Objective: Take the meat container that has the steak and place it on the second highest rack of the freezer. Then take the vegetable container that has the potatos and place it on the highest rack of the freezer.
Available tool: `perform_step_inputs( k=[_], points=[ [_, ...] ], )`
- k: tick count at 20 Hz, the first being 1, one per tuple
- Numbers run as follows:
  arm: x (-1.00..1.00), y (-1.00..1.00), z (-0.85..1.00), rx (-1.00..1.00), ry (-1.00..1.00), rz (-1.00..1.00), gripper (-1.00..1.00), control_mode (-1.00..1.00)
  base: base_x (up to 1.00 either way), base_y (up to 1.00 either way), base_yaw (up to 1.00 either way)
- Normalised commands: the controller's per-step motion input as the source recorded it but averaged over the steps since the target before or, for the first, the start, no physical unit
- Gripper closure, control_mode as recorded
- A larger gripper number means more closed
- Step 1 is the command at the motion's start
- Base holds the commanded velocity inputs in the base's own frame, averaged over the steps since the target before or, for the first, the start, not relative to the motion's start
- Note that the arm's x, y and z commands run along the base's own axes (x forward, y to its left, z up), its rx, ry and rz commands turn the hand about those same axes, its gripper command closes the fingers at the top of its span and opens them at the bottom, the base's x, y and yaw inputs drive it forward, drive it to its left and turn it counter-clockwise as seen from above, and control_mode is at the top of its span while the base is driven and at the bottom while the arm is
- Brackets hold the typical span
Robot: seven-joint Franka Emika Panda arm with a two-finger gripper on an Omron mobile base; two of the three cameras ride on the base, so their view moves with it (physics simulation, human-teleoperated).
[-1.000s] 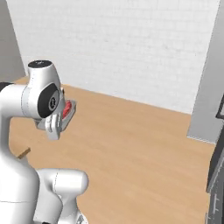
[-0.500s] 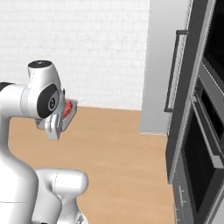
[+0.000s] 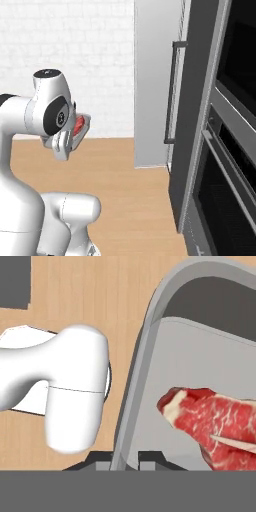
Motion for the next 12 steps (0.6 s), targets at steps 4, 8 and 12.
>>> perform_step_inputs(
  k=[4, 8, 12],
  points=[
    [0.0, 0.0, 0.0, 0.0, 0.0, 0.0, 1.0, 1.0, 1.0, 0.65, -0.35],
    [0.0, 0.0, 0.0, 0.0, 0.0, 0.0, 1.0, 1.0, 0.96, 0.87, -0.41],
    [0.0, 0.0, 0.0, 0.0, 0.0, 0.0, 1.0, 1.0, 0.75, 0.67, -0.53]
  ],
)
